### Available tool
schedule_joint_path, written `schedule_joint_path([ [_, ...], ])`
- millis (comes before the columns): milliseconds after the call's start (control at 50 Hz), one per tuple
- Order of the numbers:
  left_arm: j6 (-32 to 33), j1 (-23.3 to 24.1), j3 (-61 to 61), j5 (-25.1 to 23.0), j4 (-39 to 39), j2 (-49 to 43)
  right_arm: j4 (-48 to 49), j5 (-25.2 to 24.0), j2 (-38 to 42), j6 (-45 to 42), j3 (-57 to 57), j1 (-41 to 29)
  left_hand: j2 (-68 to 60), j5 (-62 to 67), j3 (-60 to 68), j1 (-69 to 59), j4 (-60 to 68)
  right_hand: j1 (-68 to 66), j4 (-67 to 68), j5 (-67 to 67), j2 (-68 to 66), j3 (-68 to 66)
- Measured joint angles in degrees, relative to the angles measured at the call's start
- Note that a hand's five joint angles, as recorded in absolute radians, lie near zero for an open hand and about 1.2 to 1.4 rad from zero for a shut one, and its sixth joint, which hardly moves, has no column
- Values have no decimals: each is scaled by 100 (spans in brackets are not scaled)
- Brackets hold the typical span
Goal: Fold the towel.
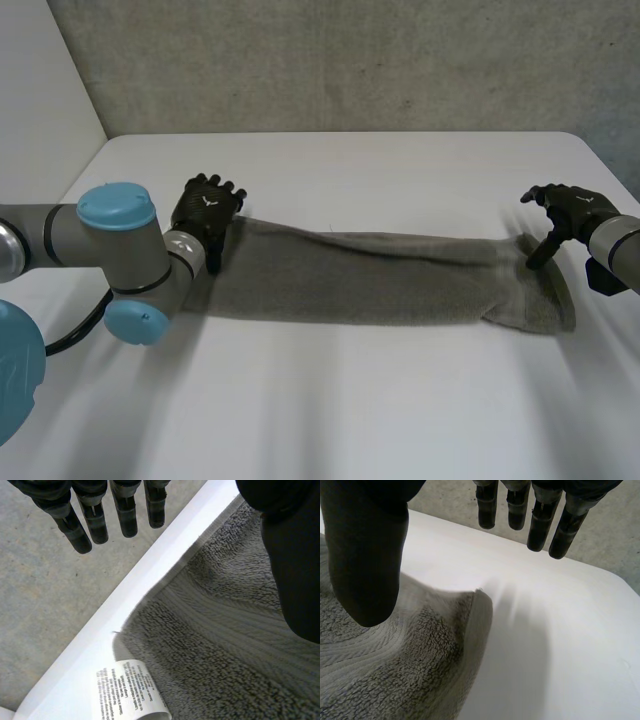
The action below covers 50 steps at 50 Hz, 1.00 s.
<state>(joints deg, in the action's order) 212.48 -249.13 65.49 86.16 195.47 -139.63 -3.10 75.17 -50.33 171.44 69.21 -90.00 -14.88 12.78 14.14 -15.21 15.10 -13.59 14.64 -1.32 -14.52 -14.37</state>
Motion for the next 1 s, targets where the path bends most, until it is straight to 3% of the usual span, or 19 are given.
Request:
schedule_joint_path([
  [140, 76, 29, -55, 228, -59, 108, 163, 172, -154, -6, 18, 19, 0, -8, 0, 0, 0, 11, 0, 2, 0, 0],
  [400, 12, 22, 552, 234, -84, 793, 626, 358, -1365, -149, 635, 53, 0, 7, 0, 0, 0, 27, 0, -27, 0, 0],
  [640, -143, -3, 2317, 26, 337, 1959, 42, 30, -2468, -1444, 2473, 46, 0, 2, 0, 0, 0, -1, 0, -228, 0, 0],
  [840, -705, -4, 3194, -64, 845, 2669, 917, 62, -2458, -1813, 3684, 70, 0, 2, 1, 0, 0, -981, 869, -1299, -841, -896],
  [1000, -859, 16, 3319, -58, 911, 2808, 1466, 109, -1863, -1823, 3739, 106, 0, 1, 0, 0, 0, -2019, 1875, -2262, -1926, -1899],
])
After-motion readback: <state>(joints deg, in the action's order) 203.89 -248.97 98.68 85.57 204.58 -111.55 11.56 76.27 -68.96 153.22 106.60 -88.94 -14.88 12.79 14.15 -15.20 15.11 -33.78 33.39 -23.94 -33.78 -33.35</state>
